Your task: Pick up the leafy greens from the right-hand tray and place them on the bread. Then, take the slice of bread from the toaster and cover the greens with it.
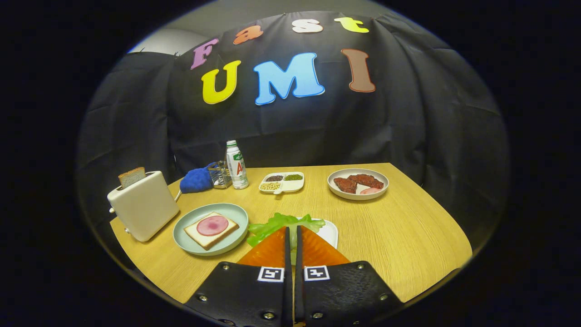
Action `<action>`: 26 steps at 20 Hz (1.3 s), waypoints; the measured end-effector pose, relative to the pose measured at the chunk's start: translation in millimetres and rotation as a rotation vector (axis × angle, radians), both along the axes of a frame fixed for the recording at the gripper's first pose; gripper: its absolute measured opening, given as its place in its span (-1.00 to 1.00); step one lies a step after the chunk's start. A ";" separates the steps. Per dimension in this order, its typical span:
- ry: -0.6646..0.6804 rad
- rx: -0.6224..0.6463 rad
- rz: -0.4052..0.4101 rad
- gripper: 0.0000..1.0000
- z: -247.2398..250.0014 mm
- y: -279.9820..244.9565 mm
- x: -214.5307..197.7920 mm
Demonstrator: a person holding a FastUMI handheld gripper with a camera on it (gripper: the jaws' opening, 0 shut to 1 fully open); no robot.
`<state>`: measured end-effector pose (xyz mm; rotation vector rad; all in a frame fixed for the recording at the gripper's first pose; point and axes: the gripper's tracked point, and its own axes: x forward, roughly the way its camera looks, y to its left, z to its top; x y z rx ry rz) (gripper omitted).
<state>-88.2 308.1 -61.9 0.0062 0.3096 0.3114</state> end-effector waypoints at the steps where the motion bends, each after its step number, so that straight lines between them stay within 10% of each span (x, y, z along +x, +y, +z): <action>1: -0.006 -0.002 0.005 -0.96 3.0 2.5 -0.7; 26: -0.045 -0.018 0.238 -0.96 22.6 140.6 9.9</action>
